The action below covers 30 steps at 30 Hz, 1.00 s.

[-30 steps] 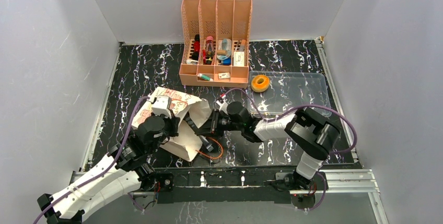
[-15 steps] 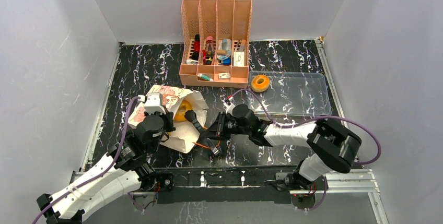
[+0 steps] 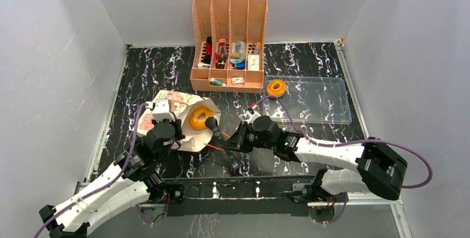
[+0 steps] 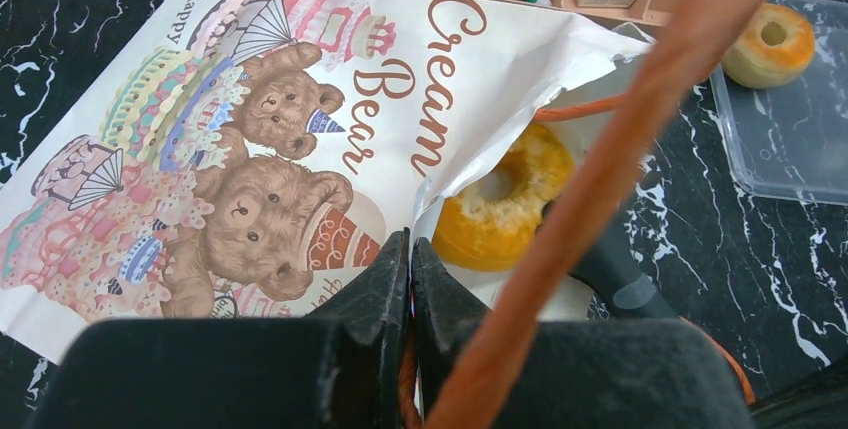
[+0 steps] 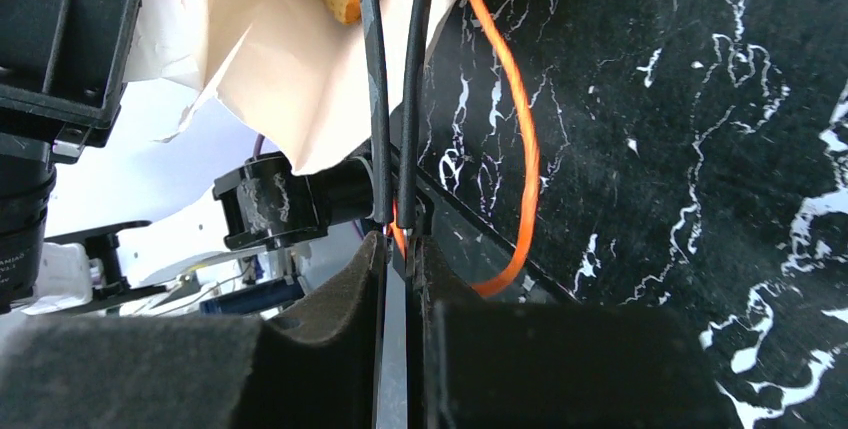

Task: Take the fake bread out of the paper bag
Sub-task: Take out the fake bread from the paper bag, then place the fake bread in the container.

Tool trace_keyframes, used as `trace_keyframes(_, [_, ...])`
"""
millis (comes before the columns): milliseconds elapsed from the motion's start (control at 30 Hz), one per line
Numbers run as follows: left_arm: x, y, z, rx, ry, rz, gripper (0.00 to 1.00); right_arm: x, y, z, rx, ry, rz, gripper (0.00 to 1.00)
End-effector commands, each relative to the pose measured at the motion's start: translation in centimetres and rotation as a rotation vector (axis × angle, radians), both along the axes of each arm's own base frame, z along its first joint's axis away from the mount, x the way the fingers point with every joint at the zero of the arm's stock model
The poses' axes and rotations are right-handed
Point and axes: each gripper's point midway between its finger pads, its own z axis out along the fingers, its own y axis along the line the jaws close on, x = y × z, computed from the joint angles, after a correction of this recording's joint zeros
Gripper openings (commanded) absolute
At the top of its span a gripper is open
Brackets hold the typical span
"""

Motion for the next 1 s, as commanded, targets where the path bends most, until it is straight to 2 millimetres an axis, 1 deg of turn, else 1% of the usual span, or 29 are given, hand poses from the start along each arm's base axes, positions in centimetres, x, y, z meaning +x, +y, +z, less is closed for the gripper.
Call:
trace_keyframes(0, [0.2, 1.4, 0.3, 0.057, -0.001, 0.063, 0.00, 1.1, -0.9, 1.7, -0.011, -0.094, -0.077, 0.00])
trace_keyframes(133, [0.3, 1.6, -0.4, 0.093, 0.026, 0.082, 0.00, 0.8, -1.6, 2.2, -0.017, -0.111, -0.098, 0.00])
trace_keyframes(300, [0.5, 1.6, -1.0, 0.123, 0.052, 0.095, 0.00, 0.8, -2.3, 3.6, -0.026, -0.142, -0.128, 0.00])
trace_keyframes(400, [0.6, 1.5, -1.2, 0.131, 0.059, 0.095, 0.00, 1.0, -3.2, 4.4, -0.034, -0.159, -0.161, 0.00])
trace_keyframes(600, [0.4, 1.8, -1.0, 0.122, 0.048, 0.100, 0.00, 1.8, -5.9, 5.7, -0.062, -0.186, -0.275, 0.00])
trace_keyframes(733, [0.5, 1.5, -0.9, 0.110, 0.043, 0.090, 0.00, 2.6, -8.0, 5.9, -0.099, -0.200, -0.367, 0.00])
trace_keyframes(967, [0.4, 1.3, -0.6, 0.095, 0.037, 0.069, 0.00, 4.7, -12.3, 6.7, -0.159, -0.257, -0.579, 0.00])
